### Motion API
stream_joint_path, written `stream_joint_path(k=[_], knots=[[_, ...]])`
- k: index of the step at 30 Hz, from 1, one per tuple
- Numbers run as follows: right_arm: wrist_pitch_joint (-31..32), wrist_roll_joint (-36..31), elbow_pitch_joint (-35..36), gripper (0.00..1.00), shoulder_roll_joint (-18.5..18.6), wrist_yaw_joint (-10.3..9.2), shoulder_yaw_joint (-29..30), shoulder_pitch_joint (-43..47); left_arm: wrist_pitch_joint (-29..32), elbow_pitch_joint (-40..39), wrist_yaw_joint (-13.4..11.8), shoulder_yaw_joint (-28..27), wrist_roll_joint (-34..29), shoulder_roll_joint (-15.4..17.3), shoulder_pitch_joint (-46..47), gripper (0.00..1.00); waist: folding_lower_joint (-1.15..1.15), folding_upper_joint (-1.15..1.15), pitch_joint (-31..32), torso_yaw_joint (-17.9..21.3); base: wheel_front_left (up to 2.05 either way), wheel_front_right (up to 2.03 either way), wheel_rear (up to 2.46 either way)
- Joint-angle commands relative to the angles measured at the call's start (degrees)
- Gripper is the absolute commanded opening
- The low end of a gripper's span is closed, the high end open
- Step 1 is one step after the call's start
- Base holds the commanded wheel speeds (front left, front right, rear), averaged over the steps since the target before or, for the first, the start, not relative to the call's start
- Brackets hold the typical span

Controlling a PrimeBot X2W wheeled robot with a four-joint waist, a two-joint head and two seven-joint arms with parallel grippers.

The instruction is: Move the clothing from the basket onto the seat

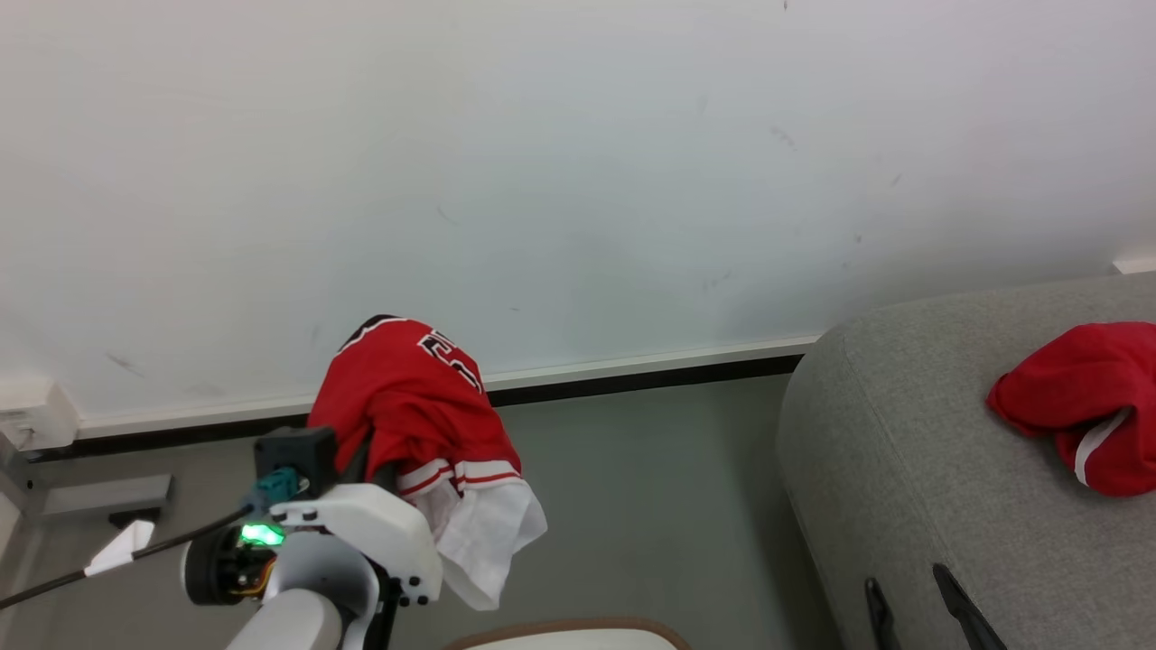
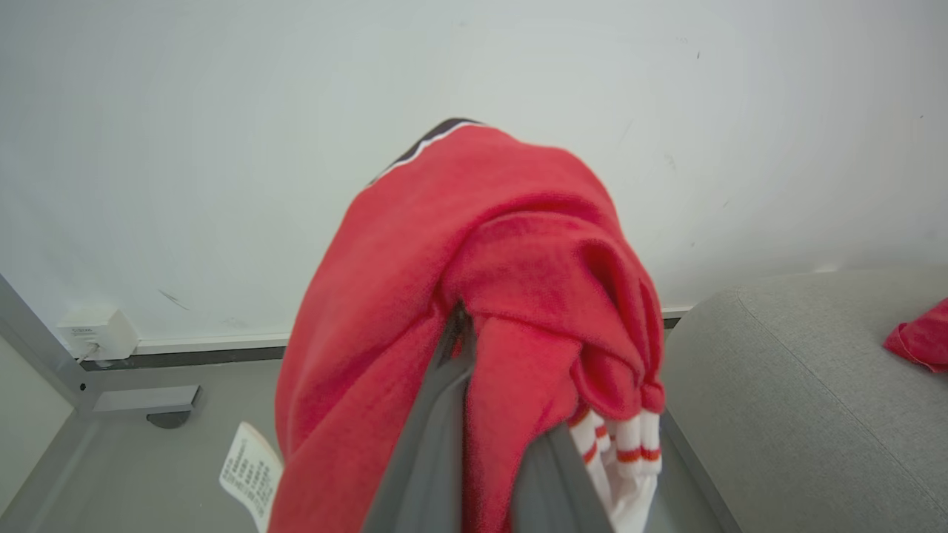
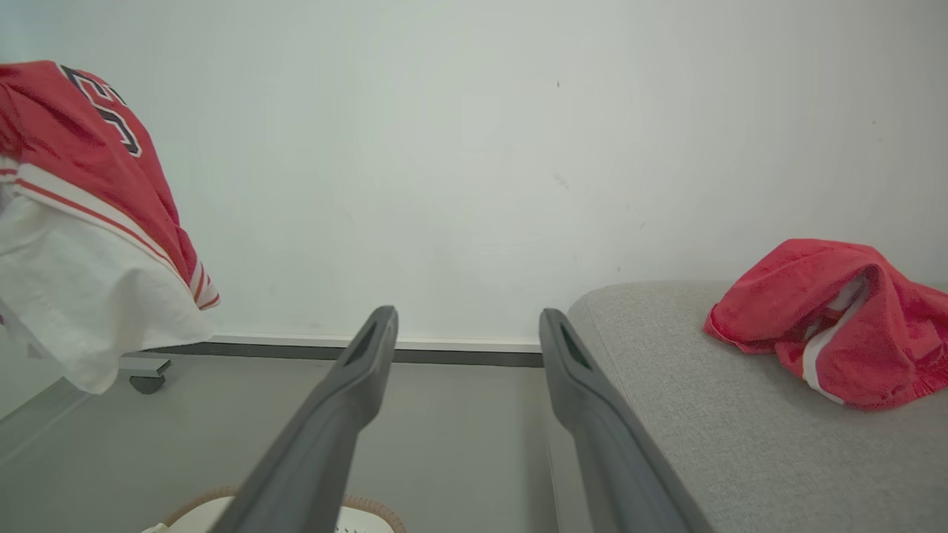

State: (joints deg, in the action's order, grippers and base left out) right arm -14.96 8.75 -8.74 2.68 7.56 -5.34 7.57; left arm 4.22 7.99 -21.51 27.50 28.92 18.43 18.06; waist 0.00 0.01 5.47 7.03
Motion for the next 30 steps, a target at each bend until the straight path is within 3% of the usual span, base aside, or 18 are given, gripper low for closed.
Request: stream_joint_path(k=[1,8,13,19,22,30], knots=[[-0.2,-1.3,1.3,1.00,0.2,-0.15,-1.5,-1.7,0.5,-0.8,-0.3,0.1,-0.7,0.4,0.6,0.00,0.00,-0.01,-0.3,-0.1,0.00,0.00,0.00],[-0.2,-3.5,1.6,1.00,0.2,-0.15,-10.4,-7.4,1.6,-1.2,0.6,1.5,-1.2,-0.1,2.8,0.00,0.00,-0.01,-1.3,-0.3,0.00,0.00,0.00],[0.7,-0.8,-2.3,1.00,2.9,-0.15,-19.6,-16.8,2.3,-0.6,1.8,3.3,-1.9,-0.9,4.9,0.00,0.00,-0.01,-2.1,-1.5,0.00,0.00,0.00],[2.2,4.0,-10.7,1.00,5.3,-0.15,-31.5,-30.3,2.5,1.9,4.1,5.6,-2.3,-2.7,8.1,0.00,0.00,-0.01,-2.8,-3.4,0.00,0.00,0.00],[1.9,8.1,-15.7,1.00,4.0,-0.14,-35.7,-35.6,2.2,3.2,4.8,6.5,-2.2,-3.7,9.4,0.00,0.00,-0.01,-2.8,-4.0,0.00,0.00,0.00],[0.6,11.6,-29.6,1.00,1.1,-0.15,-46.5,-47.5,2.4,5.2,6.5,9.3,-2.6,-6.2,12.0,0.00,0.00,-0.01,-3.4,-5.0,0.00,0.00,0.00]])
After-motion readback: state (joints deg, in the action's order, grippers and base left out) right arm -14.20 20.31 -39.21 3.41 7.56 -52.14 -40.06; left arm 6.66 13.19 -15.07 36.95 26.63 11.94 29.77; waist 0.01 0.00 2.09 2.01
